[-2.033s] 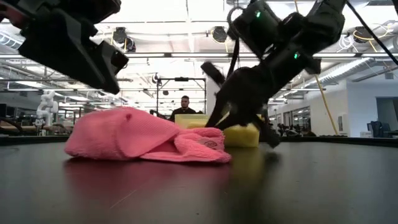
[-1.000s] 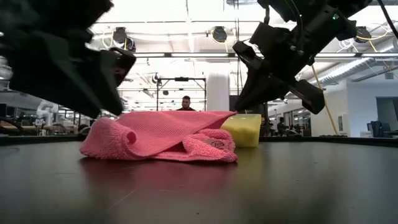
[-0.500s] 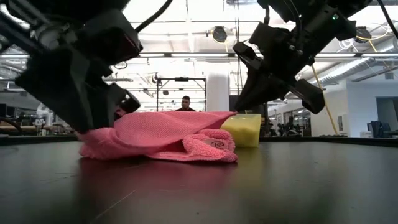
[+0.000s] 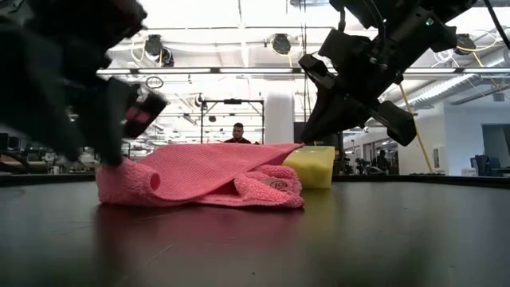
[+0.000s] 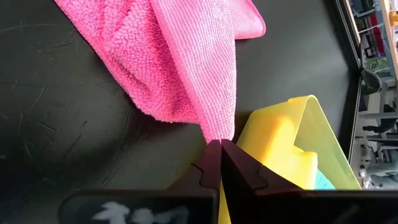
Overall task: Fold microfiber towels
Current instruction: Fold the pink towel
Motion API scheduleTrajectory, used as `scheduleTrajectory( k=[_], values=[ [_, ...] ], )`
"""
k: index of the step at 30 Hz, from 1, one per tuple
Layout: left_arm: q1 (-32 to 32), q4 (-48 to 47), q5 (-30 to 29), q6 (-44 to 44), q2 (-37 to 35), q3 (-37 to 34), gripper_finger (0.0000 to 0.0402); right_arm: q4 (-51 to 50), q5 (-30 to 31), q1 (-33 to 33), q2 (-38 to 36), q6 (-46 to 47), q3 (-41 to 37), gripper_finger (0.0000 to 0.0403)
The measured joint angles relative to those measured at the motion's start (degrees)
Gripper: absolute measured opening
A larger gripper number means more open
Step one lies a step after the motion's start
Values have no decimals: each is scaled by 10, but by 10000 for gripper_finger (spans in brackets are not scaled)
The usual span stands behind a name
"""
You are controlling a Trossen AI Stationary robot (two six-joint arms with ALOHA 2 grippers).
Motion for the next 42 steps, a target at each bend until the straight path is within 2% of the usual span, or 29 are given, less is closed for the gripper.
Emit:
scheduleTrajectory(
  k=[3, 6, 9, 12, 16, 19, 24, 30, 35, 38, 42],
  values=[
    [9, 21, -39, 26, -12, 0, 125, 0, 0, -1, 0, -1, 0, 0],
    [43, 18, -38, -26, -13, 1, 124, 0, 0, -1, 0, -1, 0, 0],
    [92, -1, 23, -92, 9, 1, 124, 0, 0, -1, 0, 0, 0, 0],
    [112, -3, 82, -104, 40, 0, 124, 0, 0, -1, 0, 0, 0, 0],
    [112, 27, 187, -114, 64, 1, 124, 0, -1, -1, 0, 4, 0, 0],
    [89, 40, 224, -123, 69, 1, 124, 0, 0, -1, 0, 3, -1, 0],
    [42, 42, 212, -113, 68, 0, 124, 1, 1, -2, 0, 4, -14, 0],
    [12, 39, 167, -107, 61, 0, 124, 29, -3, -2, 0, 6, -39, 0],
    [10, 25, 135, -101, 48, 0, 124, 161, -97, -4, 8, 17, -68, 5],
    [11, 22, 117, -92, 44, 0, 124, 195, -121, 5, 32, -16, -71, 30],
    [12, 20, 110, -93, 38, 0, 124, 246, -134, 22, 86, -109, -71, 89]
  ],
)
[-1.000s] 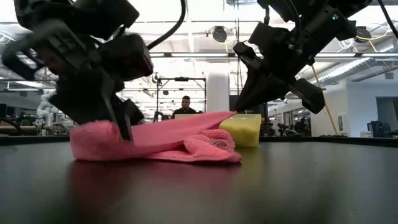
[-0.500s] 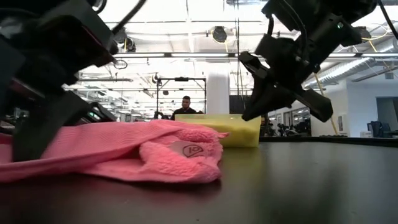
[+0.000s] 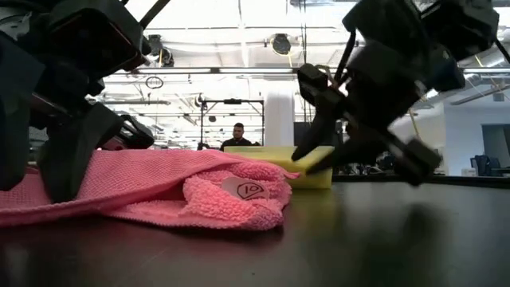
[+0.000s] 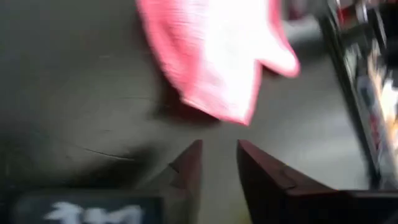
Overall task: Fold microfiber towels
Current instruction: Fold the pink towel
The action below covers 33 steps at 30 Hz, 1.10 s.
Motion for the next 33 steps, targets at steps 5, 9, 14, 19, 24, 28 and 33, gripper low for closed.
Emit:
scheduleTrajectory(
  k=[5, 9, 14, 19, 24, 28, 33],
  values=[
    [2, 2, -1, 0, 0, 0, 124, 111, 16, 18, 61, -134, 3, 155],
    [3, -4, -10, 0, 0, 0, 124, 168, 16, 27, 85, -212, 7, 175],
    [3, -5, -16, 1, 0, 0, 124, 133, 20, 22, 86, -241, 13, 165],
    [3, -9, -16, 3, 0, 0, 124, 99, 107, 22, 87, -262, 13, 148],
    [7, -6, -16, 2, 0, 0, 124, -2, 128, 26, 67, -229, 34, 135],
    [15, 18, -15, -2, 0, 0, 124, -110, 54, 20, 37, -147, 56, 133],
    [21, 25, -15, 11, 0, 1, 124, -104, 9, 14, 32, -117, 56, 142]
  ],
)
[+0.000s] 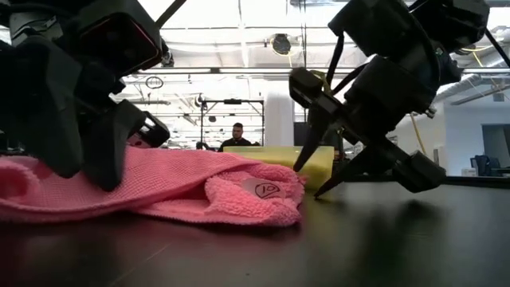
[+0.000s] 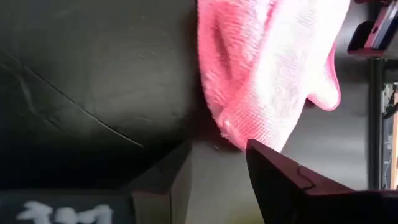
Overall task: Fold microfiber towels
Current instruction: Fold the pink towel
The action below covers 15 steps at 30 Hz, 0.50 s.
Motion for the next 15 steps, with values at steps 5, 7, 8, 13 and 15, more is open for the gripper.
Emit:
scheduleTrajectory(
  k=[5, 7, 8, 13, 15],
  values=[
    [1, -1, 0, 1, 0, 0, 124, 22, -23, -4, 0, -29, 0, 171],
    [1, -1, 0, 2, 0, 0, 124, 27, -33, -4, -1, -63, 0, 180],
    [0, -1, 0, 3, 0, 0, 124, 27, -39, -4, -1, -80, 0, 183],
    [1, -1, 0, 4, 0, 0, 124, 48, -40, -10, -1, -119, 0, 169],
    [1, -1, 0, 4, 0, 0, 124, 69, -40, -15, 7, -121, 1, 153]
  ],
)
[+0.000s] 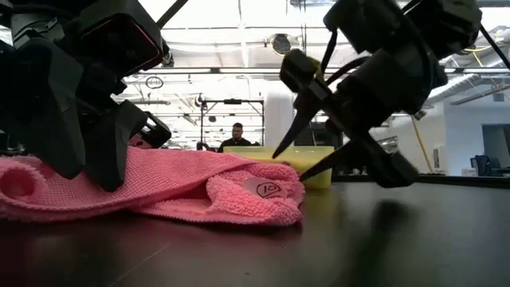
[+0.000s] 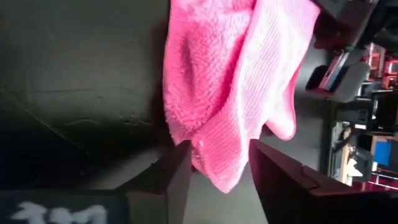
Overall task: Fold microfiber towels
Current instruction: Fold the pink towel
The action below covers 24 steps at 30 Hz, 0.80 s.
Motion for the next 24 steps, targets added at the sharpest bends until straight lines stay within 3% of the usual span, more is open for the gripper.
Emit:
scheduleTrajectory(
  k=[7, 11, 17, 21, 24],
  values=[
    [0, 2, 0, 2, 0, 0, 124, 32, 3, -8, 31, -22, 2, 72],
    [0, 1, 0, 25, -2, 0, 124, 26, 34, -7, 22, 26, 0, 13],
    [2, -6, -46, 132, -49, 0, 124, -17, 117, 9, -28, 132, 0, 6],
    [2, 0, -116, 209, -99, 0, 125, -82, 122, 29, -101, 264, 0, 3],
    [9, 10, -133, 230, -117, 1, 128, -120, 123, 39, -168, 363, 0, 3]
  ],
)
